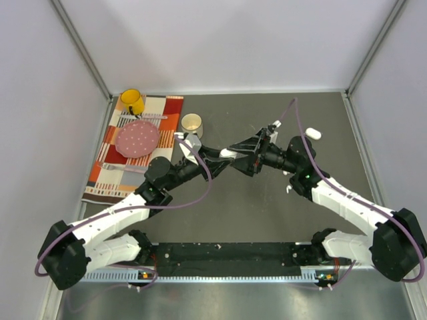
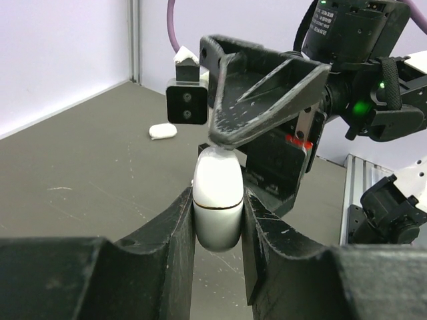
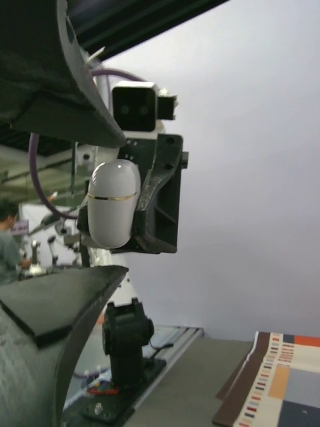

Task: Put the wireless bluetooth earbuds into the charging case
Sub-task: Adjust the charging case, then open the charging case to the charging case.

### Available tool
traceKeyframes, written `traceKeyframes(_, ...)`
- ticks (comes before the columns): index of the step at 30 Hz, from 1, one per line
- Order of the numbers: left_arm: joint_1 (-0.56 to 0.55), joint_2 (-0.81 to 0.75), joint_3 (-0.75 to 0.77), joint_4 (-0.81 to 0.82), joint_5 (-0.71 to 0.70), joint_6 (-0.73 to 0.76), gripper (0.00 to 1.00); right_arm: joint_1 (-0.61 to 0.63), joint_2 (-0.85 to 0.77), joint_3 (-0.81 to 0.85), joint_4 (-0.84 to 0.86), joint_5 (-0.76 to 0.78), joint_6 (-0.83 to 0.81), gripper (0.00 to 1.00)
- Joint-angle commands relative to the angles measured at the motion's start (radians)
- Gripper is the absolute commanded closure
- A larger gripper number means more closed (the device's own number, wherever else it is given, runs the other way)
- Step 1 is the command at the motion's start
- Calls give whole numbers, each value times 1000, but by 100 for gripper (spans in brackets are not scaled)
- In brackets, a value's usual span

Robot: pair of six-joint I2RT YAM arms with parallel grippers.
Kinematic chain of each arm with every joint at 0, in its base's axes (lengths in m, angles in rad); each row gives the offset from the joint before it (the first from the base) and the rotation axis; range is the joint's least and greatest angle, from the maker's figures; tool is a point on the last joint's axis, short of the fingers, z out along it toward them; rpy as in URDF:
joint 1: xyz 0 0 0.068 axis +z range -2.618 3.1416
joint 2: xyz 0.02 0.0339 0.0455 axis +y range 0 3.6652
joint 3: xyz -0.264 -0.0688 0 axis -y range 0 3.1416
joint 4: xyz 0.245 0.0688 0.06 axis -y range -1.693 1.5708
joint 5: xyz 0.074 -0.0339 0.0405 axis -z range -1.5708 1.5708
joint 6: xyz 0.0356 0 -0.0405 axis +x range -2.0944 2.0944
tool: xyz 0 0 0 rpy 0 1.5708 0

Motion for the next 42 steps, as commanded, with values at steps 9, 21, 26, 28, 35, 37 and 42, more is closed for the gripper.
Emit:
traceKeyframes(9, -3, -135, -199, 286, -15, 60, 100, 14, -167, 221, -480, 102, -681, 10)
traceKeyframes(21, -3, -114, -326, 632, 69, 92, 100, 38, -208, 306, -765, 144, -1160, 11)
traceKeyframes(26, -1, -62, -319, 687, 132, 66, 100, 54, -210, 333, -781, 109, -1212, 11)
traceKeyframes(28, -3, -51, -317, 705, 143, 49, 100, 72, -205, 350, -779, 83, -1234, 11)
traceKeyframes(35, -3, -17, -313, 744, 143, 20, 100, 112, -172, 370, -773, 87, -1238, 11)
traceKeyframes(37, -3, -8, -310, 755, 146, 7, 100, 123, -162, 370, -773, 98, -1237, 12)
traceKeyframes(42, -3, 19, -302, 817, 157, -41, 100, 154, -141, 370, -773, 135, -1237, 12)
